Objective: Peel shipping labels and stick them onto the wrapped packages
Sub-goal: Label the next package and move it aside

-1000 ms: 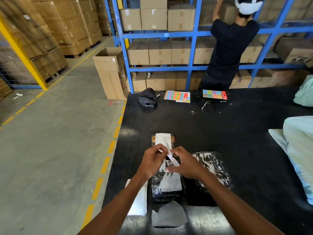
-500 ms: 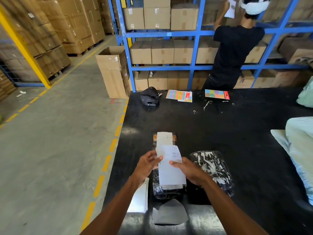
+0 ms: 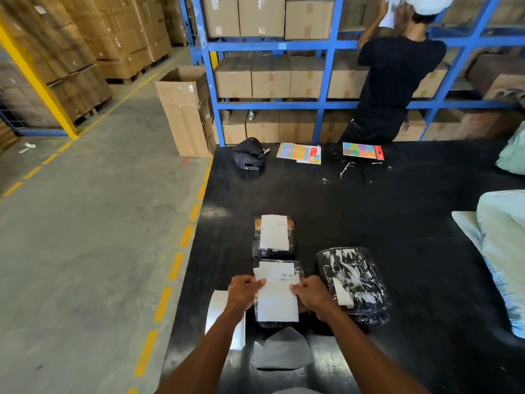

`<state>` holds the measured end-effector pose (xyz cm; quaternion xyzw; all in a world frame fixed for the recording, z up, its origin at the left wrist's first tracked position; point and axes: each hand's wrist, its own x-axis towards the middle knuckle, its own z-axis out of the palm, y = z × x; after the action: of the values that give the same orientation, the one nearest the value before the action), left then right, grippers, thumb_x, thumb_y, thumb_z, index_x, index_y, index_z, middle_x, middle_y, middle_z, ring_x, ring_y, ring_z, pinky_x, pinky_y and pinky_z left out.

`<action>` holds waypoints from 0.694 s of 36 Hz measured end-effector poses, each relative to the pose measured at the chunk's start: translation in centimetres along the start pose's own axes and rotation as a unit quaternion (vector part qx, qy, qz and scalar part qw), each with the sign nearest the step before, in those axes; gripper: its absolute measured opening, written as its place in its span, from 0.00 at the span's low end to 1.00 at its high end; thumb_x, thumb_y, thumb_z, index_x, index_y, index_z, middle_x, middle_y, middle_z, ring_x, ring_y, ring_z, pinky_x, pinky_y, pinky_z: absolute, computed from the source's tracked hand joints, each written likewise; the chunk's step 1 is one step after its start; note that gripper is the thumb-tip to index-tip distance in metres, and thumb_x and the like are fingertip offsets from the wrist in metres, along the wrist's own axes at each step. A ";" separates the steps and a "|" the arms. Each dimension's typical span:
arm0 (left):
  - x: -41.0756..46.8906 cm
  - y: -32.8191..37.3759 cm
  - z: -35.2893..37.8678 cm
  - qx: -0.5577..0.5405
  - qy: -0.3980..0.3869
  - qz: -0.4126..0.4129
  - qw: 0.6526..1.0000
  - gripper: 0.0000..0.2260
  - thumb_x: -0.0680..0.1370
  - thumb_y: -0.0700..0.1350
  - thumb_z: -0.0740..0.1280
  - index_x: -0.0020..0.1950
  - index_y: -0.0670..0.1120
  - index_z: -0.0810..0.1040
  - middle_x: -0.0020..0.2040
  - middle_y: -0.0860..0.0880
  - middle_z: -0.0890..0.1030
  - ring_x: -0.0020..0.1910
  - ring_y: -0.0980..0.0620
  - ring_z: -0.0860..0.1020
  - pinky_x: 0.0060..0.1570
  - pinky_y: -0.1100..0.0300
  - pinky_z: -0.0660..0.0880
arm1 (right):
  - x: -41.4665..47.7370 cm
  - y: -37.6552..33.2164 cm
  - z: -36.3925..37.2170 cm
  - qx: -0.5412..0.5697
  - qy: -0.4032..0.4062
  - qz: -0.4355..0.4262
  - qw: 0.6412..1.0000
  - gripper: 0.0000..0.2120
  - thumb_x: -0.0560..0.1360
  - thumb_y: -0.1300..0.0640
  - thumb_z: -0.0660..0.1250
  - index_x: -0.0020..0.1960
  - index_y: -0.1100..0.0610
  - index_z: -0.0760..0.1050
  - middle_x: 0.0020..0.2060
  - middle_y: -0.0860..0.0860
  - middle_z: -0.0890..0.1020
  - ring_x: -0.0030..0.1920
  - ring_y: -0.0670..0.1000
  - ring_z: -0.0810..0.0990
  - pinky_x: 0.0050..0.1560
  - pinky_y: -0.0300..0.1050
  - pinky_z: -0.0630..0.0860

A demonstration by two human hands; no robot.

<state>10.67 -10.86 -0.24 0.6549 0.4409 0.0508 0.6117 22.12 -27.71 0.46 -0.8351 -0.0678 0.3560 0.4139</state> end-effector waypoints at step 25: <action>2.7 -1.3 1.7 0.066 0.066 -0.008 0.996 0.19 0.73 0.50 0.77 0.28 0.46 0.74 0.29 0.46 0.79 0.28 0.49 0.77 0.37 0.47 0.83 | -0.1 -2.4 0.2 -0.109 0.083 -0.012 0.990 0.24 0.77 0.55 0.70 0.26 0.56 0.65 0.22 0.46 0.69 0.26 0.46 0.68 0.36 0.42 0.67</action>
<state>12.64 -10.61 -3.06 0.6857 0.4877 0.0597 0.5370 22.30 -26.06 2.23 -0.9011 -0.0814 0.2708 0.3286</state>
